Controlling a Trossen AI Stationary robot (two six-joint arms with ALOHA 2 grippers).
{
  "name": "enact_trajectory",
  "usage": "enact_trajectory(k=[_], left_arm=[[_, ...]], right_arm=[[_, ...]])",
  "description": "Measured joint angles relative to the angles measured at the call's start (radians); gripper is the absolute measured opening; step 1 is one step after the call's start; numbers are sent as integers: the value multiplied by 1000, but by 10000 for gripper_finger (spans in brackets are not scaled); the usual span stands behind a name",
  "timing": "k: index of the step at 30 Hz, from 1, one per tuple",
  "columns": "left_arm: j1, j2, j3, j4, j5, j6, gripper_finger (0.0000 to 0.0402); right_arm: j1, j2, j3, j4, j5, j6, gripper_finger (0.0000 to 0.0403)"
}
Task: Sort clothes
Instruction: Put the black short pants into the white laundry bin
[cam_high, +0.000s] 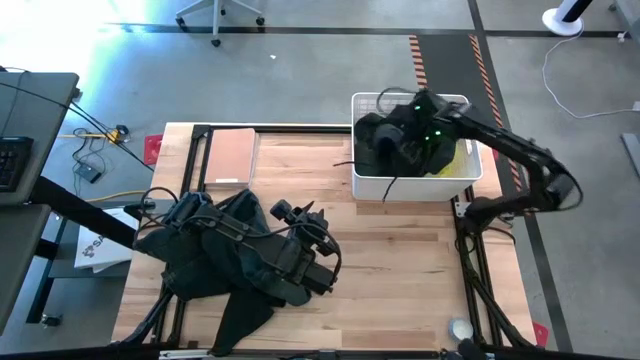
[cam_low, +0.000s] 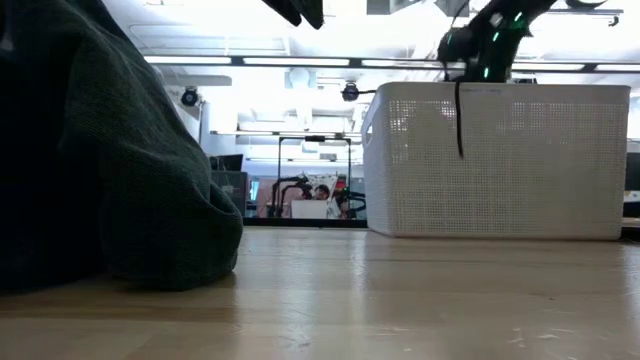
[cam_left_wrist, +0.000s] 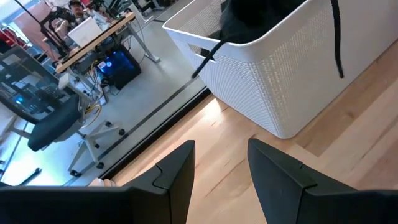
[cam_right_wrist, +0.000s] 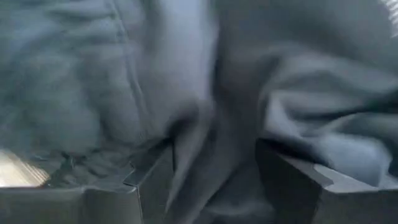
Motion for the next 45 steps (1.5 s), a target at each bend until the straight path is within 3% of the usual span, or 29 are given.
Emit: enact_trajectory(k=[3, 6, 9, 13, 18, 25, 32, 37, 45], left_arm=[[0, 0, 0, 0, 1, 0, 145], [0, 0, 0, 0, 2, 0, 145], [0, 0, 0, 0, 1, 0, 145], [1, 0, 0, 0, -3, 0, 145], [1, 0, 0, 0, 0, 0, 145], [-12, 0, 0, 0, 83, 0, 145], [-39, 0, 0, 0, 89, -15, 145], [-49, 0, 0, 0, 90, -19, 145], [-53, 0, 0, 0, 90, -18, 145]], right_arm=[[23, -115, -6, 97, -93, -8, 220], [38, -183, -12, 132, -288, -9, 220], [47, -193, -13, 162, -440, -13, 220], [48, -134, -13, 210, -511, -6, 220], [23, 27, -14, 203, -474, -18, 220], [-44, 259, -14, 175, -236, -18, 220], [-77, 365, -10, 148, -156, -23, 220], [-71, 326, -11, 96, -19, 8, 220], [-18, -21, -15, 130, -65, 14, 220]])
